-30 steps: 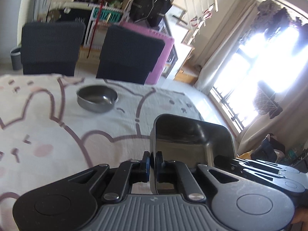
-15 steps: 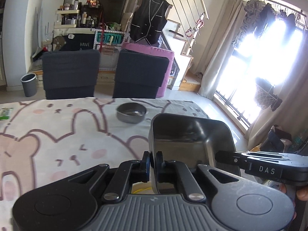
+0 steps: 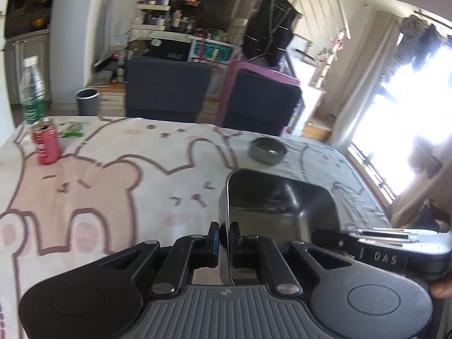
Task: Organize plates and bowls
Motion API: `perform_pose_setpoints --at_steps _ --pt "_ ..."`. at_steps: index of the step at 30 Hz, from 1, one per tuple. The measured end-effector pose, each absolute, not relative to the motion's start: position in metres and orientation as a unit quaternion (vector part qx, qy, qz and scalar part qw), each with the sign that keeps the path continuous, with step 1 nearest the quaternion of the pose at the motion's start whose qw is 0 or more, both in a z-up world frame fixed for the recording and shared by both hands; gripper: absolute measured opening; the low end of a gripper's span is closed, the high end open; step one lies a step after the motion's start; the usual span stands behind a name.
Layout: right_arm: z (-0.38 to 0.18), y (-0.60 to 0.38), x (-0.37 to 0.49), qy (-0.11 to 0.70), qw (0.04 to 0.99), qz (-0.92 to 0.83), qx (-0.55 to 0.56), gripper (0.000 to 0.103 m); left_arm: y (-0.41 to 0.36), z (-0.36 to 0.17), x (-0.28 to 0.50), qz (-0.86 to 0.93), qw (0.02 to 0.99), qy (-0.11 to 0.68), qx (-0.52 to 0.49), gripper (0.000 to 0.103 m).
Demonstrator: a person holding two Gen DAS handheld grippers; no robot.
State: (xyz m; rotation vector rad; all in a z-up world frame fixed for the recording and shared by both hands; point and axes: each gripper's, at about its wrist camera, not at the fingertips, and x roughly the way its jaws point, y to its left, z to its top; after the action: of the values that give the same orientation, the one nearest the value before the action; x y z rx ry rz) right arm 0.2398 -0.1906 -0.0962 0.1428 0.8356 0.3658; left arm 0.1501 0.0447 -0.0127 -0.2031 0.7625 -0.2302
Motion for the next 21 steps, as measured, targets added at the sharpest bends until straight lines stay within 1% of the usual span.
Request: perform_pose_setpoints --at_steps 8,12,21 --pt "-0.116 -0.142 0.250 0.436 0.874 0.208 0.053 0.010 0.085 -0.026 0.147 -0.082 0.912 0.391 -0.094 0.007" --pt "-0.127 -0.122 0.255 0.466 0.855 0.219 0.057 0.010 0.098 -0.037 0.144 -0.069 0.907 0.404 -0.096 0.007" --pt "-0.148 -0.084 0.260 0.498 0.835 0.231 0.037 0.010 0.126 -0.056 0.146 -0.050 0.896 0.432 -0.093 0.007"
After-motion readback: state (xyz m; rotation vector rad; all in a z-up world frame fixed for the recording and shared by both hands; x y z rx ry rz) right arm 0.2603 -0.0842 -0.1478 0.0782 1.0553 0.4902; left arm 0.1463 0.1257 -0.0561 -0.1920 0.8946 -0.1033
